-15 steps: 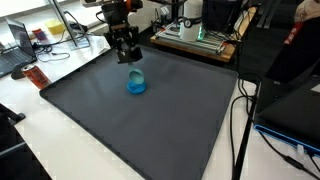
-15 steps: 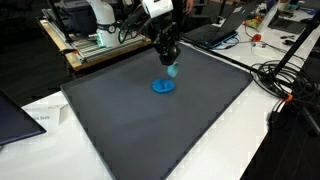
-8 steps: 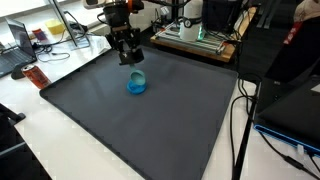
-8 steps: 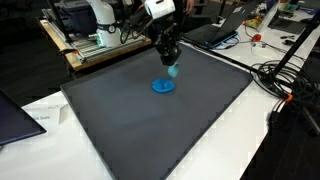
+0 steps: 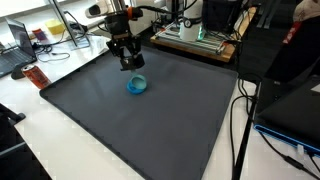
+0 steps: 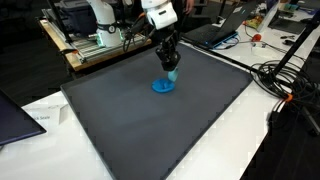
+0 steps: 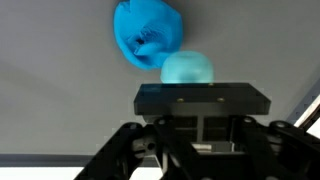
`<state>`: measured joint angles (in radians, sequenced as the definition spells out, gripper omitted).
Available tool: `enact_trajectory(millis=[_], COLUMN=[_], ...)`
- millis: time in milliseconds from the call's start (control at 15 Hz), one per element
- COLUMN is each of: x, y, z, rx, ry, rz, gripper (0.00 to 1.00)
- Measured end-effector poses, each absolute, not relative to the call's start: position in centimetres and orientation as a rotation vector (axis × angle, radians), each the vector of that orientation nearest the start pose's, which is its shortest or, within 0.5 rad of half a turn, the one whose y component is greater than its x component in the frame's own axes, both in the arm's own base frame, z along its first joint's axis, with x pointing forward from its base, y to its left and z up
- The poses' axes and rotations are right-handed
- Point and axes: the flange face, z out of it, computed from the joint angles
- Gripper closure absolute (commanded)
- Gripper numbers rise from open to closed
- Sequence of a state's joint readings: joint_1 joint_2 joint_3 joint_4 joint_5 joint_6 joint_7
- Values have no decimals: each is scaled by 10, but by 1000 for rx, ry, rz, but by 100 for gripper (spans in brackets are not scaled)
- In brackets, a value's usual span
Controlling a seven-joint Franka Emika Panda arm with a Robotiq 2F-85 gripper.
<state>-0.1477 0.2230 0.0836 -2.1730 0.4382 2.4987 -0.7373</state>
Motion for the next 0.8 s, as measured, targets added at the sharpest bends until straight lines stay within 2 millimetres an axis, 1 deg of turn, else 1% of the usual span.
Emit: enact_trajectory(millis=[400,667,800], x=[578,583,587], y=[-50,-59,-60], z=[282,266,263], rx=[-2771,-2755,-2748], ry=[-576,-609,-614], rz=[-361,-348,-337], gripper=[77,77,77])
